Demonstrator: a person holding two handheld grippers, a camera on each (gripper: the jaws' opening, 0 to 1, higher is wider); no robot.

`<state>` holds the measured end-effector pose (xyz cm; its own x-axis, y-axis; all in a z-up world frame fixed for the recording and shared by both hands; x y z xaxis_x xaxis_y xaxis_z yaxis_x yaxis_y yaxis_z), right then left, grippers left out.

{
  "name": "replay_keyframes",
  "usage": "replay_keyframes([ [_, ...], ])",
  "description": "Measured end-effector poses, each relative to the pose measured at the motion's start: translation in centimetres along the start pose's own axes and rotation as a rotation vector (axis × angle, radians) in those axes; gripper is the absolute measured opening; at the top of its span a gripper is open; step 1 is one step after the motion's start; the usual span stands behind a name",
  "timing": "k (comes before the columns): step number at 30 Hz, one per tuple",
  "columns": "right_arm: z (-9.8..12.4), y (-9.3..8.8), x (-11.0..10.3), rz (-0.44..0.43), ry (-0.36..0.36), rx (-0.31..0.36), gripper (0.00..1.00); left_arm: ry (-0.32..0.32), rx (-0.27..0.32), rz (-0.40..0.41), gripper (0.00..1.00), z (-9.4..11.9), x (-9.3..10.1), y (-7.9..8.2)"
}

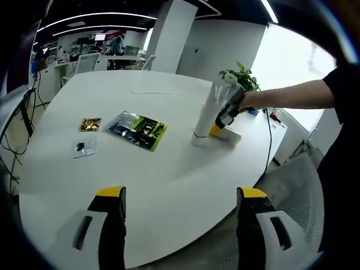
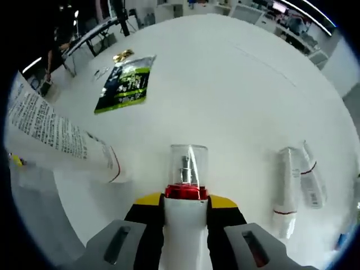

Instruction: Arrange the skincare products in the storage area until every visible bottle or jar stands upright without overlapping.

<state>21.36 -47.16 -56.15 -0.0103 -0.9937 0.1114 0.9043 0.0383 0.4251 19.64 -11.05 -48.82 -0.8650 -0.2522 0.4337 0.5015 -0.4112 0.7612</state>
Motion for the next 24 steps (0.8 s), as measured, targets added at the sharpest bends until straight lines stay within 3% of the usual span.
replay_keyframes([
  [3, 1.3, -1.5, 0.3, -0.116, 0.007, 0.046, 0.2, -0.012, -0.001, 0.0, 0.72, 0.1, 0.1, -0.1],
  [7, 3.2, -3.2, 1.1, -0.074, -0.039, 0.098, 0.2, -0.037, -0.029, -0.014, 0.71, -0.2, 0.3, -0.2],
  [12, 6.5, -3.3, 2.5, -0.17, -0.05, 0.255, 0.2, -0.069, -0.071, -0.049, 0.72, -0.5, 0.6, -0.5],
  [15, 8.9, -3.7, 2.7, -0.215, -0.065, 0.342, 0.19, -0.079, -0.066, -0.053, 0.72, -0.4, 1.0, -0.1],
  [16, 8.8, -3.6, 3.2, -0.229, -0.068, 0.367, 0.19, -0.084, -0.06, -0.052, 0.72, -0.4, 1.2, 0.0],
  [18, 10.0, -4.1, 3.3, -0.291, -0.067, 0.387, 0.19, -0.093, -0.048, -0.043, 0.72, -0.3, 1.4, 0.3],
  [24, 14.3, -3.9, 2.5, -0.302, -0.097, 0.51, 0.19, -0.117, -0.04, -0.077, 0.73, -0.1, 3.0, 1.4],
])
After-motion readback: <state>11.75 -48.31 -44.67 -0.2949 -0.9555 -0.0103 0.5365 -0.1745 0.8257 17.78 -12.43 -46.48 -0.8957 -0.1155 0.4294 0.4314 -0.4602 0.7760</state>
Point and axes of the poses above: the point that each gripper's makers call its tool centre point, and the gripper's own axes: z roughly backward along the fingers, x roughly to its right, y roughly out of its top, the point moved 6 cm from there along z, roughly backward along the fingers, and after that the axes turned 15 degrees about -y, right-handed, at the moved point
